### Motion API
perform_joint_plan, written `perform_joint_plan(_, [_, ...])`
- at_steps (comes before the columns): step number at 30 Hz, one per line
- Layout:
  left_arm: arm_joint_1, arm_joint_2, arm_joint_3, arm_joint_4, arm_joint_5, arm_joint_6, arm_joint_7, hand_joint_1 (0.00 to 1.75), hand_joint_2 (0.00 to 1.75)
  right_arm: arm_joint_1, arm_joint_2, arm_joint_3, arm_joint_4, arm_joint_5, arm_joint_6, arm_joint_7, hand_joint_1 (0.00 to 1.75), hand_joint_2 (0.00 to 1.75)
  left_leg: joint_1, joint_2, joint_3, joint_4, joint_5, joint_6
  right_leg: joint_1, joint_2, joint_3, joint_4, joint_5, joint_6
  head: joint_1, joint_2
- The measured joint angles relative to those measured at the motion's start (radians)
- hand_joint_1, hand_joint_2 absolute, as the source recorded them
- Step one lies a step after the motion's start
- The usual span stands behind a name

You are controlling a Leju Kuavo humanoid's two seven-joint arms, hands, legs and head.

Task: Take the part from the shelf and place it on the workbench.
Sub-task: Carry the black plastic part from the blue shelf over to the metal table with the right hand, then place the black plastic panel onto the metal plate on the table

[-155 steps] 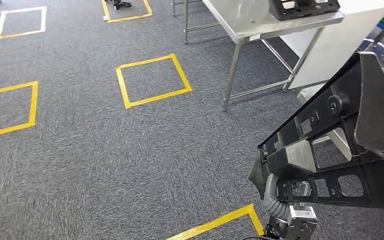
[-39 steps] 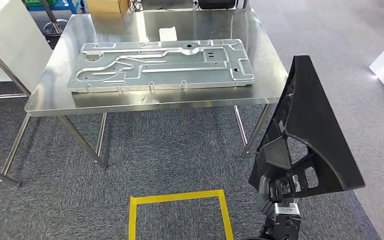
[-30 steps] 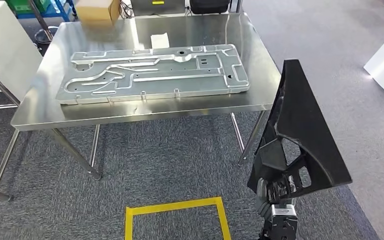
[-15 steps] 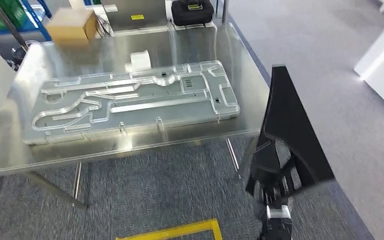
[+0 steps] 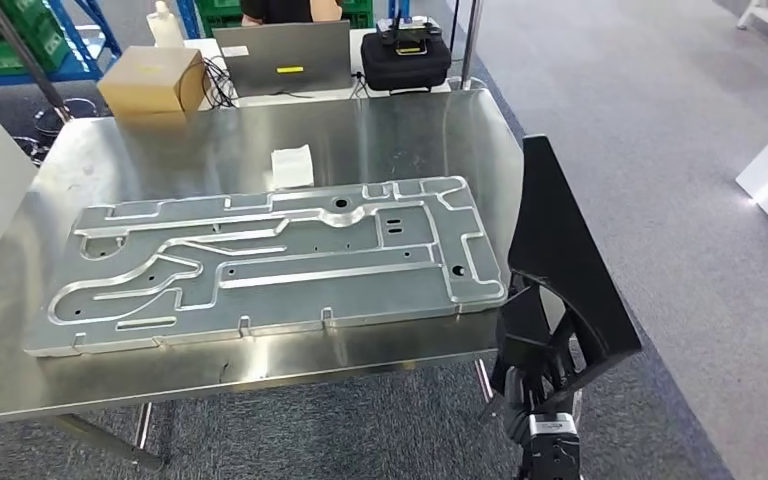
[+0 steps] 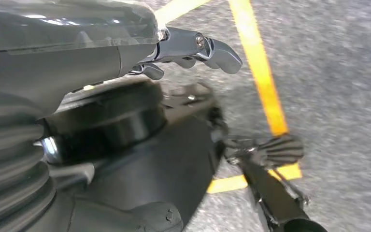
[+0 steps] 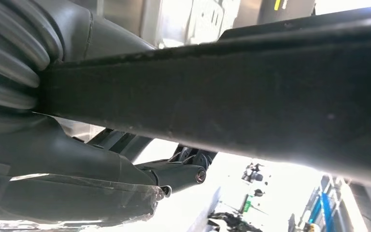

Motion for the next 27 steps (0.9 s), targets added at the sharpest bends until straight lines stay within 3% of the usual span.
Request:
perform_joint_plan(1, [-0.002,0.001,0.000,0.000,0.000,0.000,0.000,0.00,1.75,-0.001,0.000,0.000,-0.002,0.001,0.000,0.000,1.75,1.75,-0.006,0.003,0.038,-0.011,-0.008,-0.009,0.000,-0.008,0.013,-0.014,0.041,-0.008,0.004,0.000])
perform_joint_plan(3, [-0.012,0.002,0.001,-0.002,0.001,0.000,0.000,0.00,1.75,-0.003,0.001,0.002,-0.007,0.004,0.000,0.000,1.75,1.75,-0.014,0.011,0.057,0.031,0.020,-0.024,-0.002,0.013,0.042,-0.011,0.038,-0.033,0.002,0.000])
perform_joint_plan(4, [-0.016,0.003,0.002,-0.002,0.002,0.000,-0.001,0.00,1.75,-0.004,0.001,0.004,-0.010,0.006,0.000,0.001,1.75,1.75,-0.016,0.013,0.040,0.090,0.044,-0.029,-0.004,0.026,0.058,-0.013,0.034,-0.046,0.000,0.000])
perform_joint_plan(5, [-0.020,0.004,0.004,-0.002,0.003,0.000,-0.001,0.00,1.75,-0.005,0.001,0.006,-0.010,0.010,0.000,0.001,1.75,1.75,-0.015,0.013,0.000,0.157,0.051,-0.033,-0.005,0.032,0.073,-0.012,0.029,-0.057,-0.005,0.000])
perform_joint_plan(6, [-0.023,0.004,0.007,-0.002,0.005,-0.001,-0.002,0.00,1.75,-0.005,0.001,0.007,-0.010,0.014,0.000,0.001,1.75,1.75,-0.014,0.012,-0.039,0.212,0.036,-0.037,-0.002,0.032,0.086,-0.011,0.019,-0.067,-0.010,0.000])
perform_joint_plan(8, [-0.021,0.003,0.012,-0.002,0.009,-0.006,-0.005,0.00,1.75,-0.004,0.000,0.008,-0.010,0.036,-0.003,0.003,1.75,1.75,-0.013,0.010,-0.115,0.272,-0.054,-0.042,0.009,0.038,0.105,-0.010,-0.003,-0.083,-0.015,0.000])
perform_joint_plan(10, [-0.015,0.002,0.016,-0.002,0.011,-0.016,-0.008,0.00,1.75,-0.008,-0.009,0.009,-0.015,0.071,-0.010,0.013,1.75,1.75,-0.016,0.009,-0.174,0.279,-0.141,-0.033,0.023,0.045,0.114,-0.008,-0.020,-0.092,-0.017,0.000])
perform_joint_plan(11, [-0.013,0.001,0.017,-0.002,0.009,-0.021,-0.008,0.00,1.75,-0.017,-0.020,0.009,-0.022,0.086,-0.010,0.026,1.75,1.75,-0.019,0.009,-0.194,0.260,-0.143,-0.022,0.031,0.047,0.117,-0.008,-0.026,-0.095,-0.018,0.000])
perform_joint_plan(12, [-0.012,0.002,0.017,-0.002,0.004,-0.026,-0.007,0.00,1.75,-0.036,-0.035,0.009,-0.031,0.097,-0.006,0.044,1.75,1.75,-0.025,0.010,-0.209,0.227,-0.106,-0.004,0.040,0.047,0.120,-0.007,-0.031,-0.098,-0.019,0.000])
perform_joint_plan(14, [-0.009,0.009,0.016,-0.002,-0.016,-0.045,-0.002,0.00,1.75,-0.109,-0.080,0.009,-0.045,0.107,0.015,0.098,1.75,1.75,-0.038,0.010,-0.227,0.166,0.028,0.042,0.051,0.048,0.124,-0.009,-0.035,-0.102,-0.011,0.000])
perform_joint_plan(15, [-0.009,0.014,0.015,-0.002,-0.026,-0.056,0.001,0.00,1.75,-0.163,-0.102,0.010,-0.046,0.113,0.031,0.129,1.75,1.75,-0.044,0.010,-0.231,0.141,0.079,0.054,0.049,0.051,0.124,-0.013,-0.033,-0.100,-0.006,0.000])
perform_joint_plan(16, [-0.010,0.020,0.014,-0.002,-0.034,-0.062,0.002,0.00,1.75,-0.223,-0.123,0.011,-0.043,0.123,0.050,0.162,1.75,1.75,-0.050,0.011,-0.233,0.127,0.107,0.062,0.042,0.055,0.120,-0.020,-0.028,-0.095,-0.004,0.000])
perform_joint_plan(18, [-0.015,0.023,0.013,-0.002,-0.038,-0.050,0.005,0.00,1.75,-0.346,-0.147,0.026,-0.021,0.163,0.096,0.223,1.75,1.75,-0.058,0.014,-0.227,0.088,0.119,0.059,0.032,0.061,0.117,-0.037,-0.017,-0.081,-0.009,0.000])
perform_joint_plan(20, [-0.018,0.019,0.013,-0.002,-0.039,-0.032,0.007,0.00,1.75,-0.461,-0.153,0.069,0.032,0.218,0.126,0.267,1.75,1.75,-0.052,0.015,-0.203,0.042,0.141,0.060,0.035,0.057,0.115,-0.037,-0.016,-0.071,-0.010,0.000])
perform_joint_plan(21, [-0.021,0.015,0.012,-0.002,-0.042,-0.028,0.008,0.00,1.75,-0.510,-0.152,0.099,0.068,0.243,0.129,0.281,1.75,1.75,-0.046,0.015,-0.188,0.021,0.150,0.059,0.036,0.054,0.101,-0.011,-0.026,-0.066,-0.009,0.000])
perform_joint_plan(24, [-0.027,0.004,0.009,-0.002,-0.050,-0.029,0.011,0.00,1.75,-0.582,-0.143,0.181,0.166,0.281,0.107,0.296,1.75,1.75,-0.034,0.006,-0.163,0.005,0.146,0.051,0.024,0.051,-0.008,0.163,-0.071,-0.045,-0.007,0.000])
perform_joint_plan(25, [-0.025,0.002,0.008,-0.002,-0.052,-0.029,0.012,0.00,1.75,-0.588,-0.140,0.201,0.192,0.284,0.101,0.298,1.75,1.75,-0.030,0.001,-0.155,0.006,0.136,0.046,0.018,0.051,-0.040,0.199,-0.063,-0.037,-0.007,0.000])
perform_joint_plan(26, [-0.023,0.001,0.007,-0.001,-0.053,-0.030,0.013,0.00,1.75,-0.593,-0.138,0.217,0.213,0.286,0.096,0.302,1.75,1.75,-0.025,-0.005,-0.145,0.009,0.125,0.039,0.012,0.050,-0.055,0.199,-0.036,-0.031,-0.007,0.000])
perform_joint_plan(27, [-0.021,0.001,0.006,-0.001,-0.053,-0.030,0.014,0.00,1.75,-0.601,-0.137,0.231,0.231,0.287,0.094,0.306,1.75,1.75,-0.021,-0.009,-0.132,0.014,0.110,0.032,0.007,0.049,-0.051,0.158,0.010,-0.024,-0.007,0.000])
